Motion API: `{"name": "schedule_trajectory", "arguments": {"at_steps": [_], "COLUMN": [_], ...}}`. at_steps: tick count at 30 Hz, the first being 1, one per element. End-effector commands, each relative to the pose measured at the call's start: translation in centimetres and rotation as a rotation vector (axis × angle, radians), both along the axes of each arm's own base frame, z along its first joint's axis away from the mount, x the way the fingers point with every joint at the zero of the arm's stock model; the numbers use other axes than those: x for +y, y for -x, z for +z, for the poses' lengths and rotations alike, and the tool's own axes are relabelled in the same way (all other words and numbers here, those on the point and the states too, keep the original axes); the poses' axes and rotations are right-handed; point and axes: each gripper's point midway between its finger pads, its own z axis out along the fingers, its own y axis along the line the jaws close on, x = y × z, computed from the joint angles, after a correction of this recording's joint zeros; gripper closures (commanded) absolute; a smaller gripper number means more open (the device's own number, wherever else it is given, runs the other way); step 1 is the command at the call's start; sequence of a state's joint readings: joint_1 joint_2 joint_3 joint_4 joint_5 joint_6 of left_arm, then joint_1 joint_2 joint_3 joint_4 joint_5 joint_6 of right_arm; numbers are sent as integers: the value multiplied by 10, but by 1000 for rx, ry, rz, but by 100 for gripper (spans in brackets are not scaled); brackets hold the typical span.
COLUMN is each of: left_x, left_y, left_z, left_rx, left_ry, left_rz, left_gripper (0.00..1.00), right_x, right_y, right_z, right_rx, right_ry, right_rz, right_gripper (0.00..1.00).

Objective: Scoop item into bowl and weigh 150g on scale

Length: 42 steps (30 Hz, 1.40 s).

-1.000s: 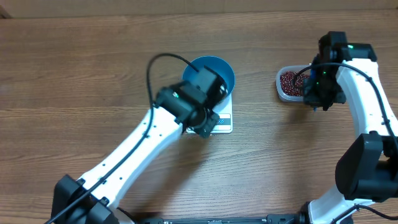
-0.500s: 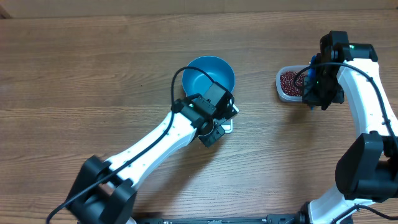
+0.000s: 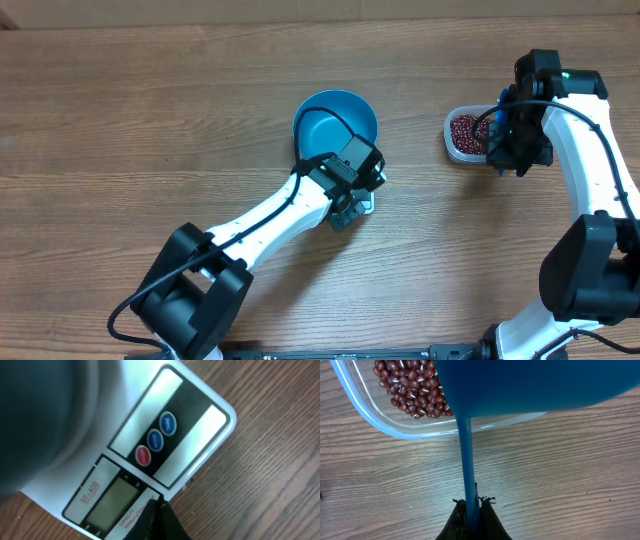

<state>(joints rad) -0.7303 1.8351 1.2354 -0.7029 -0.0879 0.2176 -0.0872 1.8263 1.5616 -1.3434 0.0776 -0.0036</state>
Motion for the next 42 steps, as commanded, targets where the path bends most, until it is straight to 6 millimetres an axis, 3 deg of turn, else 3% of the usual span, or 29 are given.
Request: {"name": "schedule_trajectory", "arguments": {"at_steps": [1, 7, 10, 17, 24, 27, 29, 38, 42], "left_x": [-3, -17, -23, -39, -30, -25, -26, -37, -47], "left_y": [4, -5, -11, -9, -13, -28, -27, -25, -25], "left_z": [4, 41, 49, 35, 13, 15, 14, 15, 8], "left_rx": [-8, -38, -54, -35, -62, -140, -126, -115, -162], "left_ry": [-32, 3, 39, 151, 188, 219, 235, 241, 183], "left_rz": [-36, 4, 50, 153, 338, 474, 505, 366, 194], "left_gripper": [96, 96, 96, 96, 96, 96, 96, 96, 96], "right_x": [1, 1, 1, 1, 1, 1, 1, 1, 1], "right_y": [-7, -7, -6, -4, -5, -5, -5, -7, -7], "right_z": [10, 10, 10, 9, 9, 9, 9, 10, 10], "right_rx": [-40, -40, -37, -29, -34, -33, -33, -40, -41], "right_ry": [-2, -2, -2, -3, -2, -2, -2, -1, -1], "right_rz": [-1, -1, -1, -1, -1, -1, -1, -1, -1], "right_gripper": [96, 96, 96, 96, 96, 96, 96, 96, 96]}}
